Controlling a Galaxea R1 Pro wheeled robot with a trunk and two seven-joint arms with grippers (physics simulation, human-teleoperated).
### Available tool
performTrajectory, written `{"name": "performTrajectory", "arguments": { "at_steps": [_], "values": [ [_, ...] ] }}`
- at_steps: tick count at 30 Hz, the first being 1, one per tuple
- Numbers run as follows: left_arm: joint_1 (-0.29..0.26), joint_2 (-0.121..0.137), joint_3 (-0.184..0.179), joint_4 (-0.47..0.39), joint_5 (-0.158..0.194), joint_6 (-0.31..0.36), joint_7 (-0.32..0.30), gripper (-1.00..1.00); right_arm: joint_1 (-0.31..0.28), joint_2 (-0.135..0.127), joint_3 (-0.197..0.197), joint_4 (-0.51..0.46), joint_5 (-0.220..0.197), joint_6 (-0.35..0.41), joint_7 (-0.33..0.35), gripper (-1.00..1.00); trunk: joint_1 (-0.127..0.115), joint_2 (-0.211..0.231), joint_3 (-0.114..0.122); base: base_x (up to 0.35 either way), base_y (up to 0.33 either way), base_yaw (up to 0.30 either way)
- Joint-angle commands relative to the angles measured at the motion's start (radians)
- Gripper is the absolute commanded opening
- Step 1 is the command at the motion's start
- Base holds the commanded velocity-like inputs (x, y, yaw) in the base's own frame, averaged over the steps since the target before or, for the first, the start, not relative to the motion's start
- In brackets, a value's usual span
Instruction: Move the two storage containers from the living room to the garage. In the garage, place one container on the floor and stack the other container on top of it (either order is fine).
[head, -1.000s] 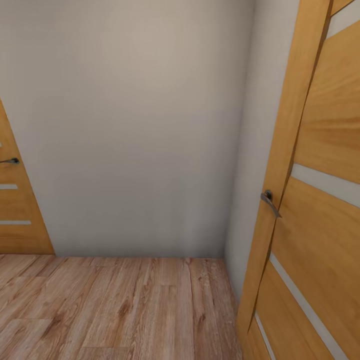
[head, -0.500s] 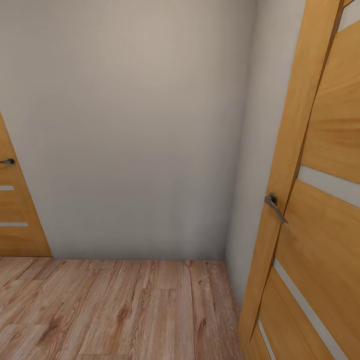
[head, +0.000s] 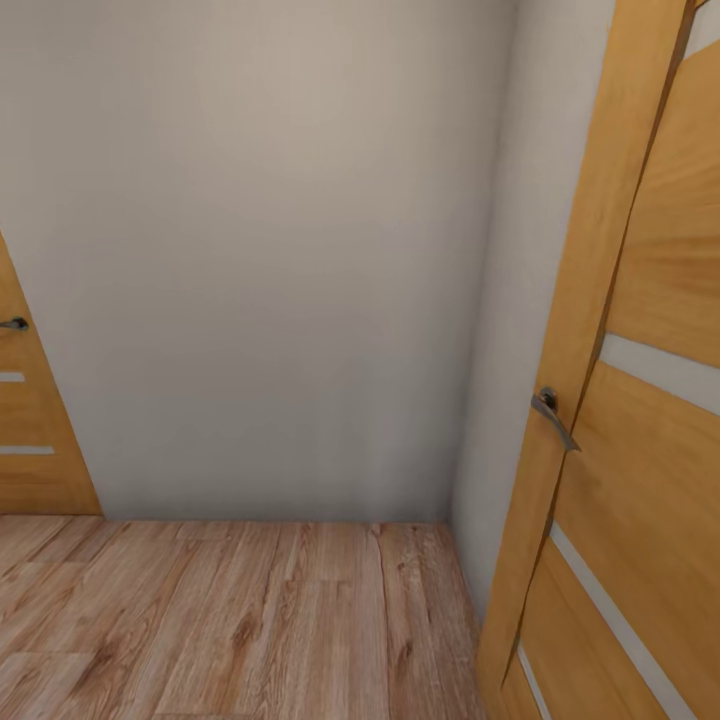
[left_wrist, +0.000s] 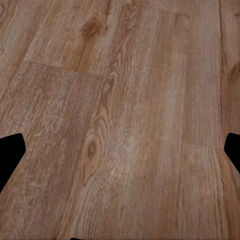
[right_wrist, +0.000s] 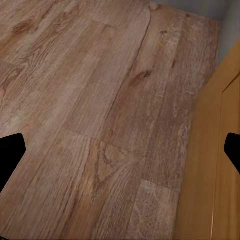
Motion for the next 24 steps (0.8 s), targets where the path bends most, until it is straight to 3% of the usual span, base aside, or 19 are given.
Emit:
{"name": "performTrajectory", "arguments": {
  "at_steps": [1,24],
  "values": [
    [-0.002,0.0,0.0,0.004,-0.001,-0.006,0.003,1.0,0.001,0.001,-0.005,-0.002,0.01,-0.001,-0.002,1.0,0.0,-0.001,-0.001,0.004,0.0,0.0],
    [-0.002,-0.001,0.0,0.004,-0.001,-0.006,0.005,1.0,0.0,0.001,-0.005,-0.002,0.01,-0.001,-0.001,1.0,0.0,-0.001,-0.001,0.0,0.0,0.027]
  ]
}}
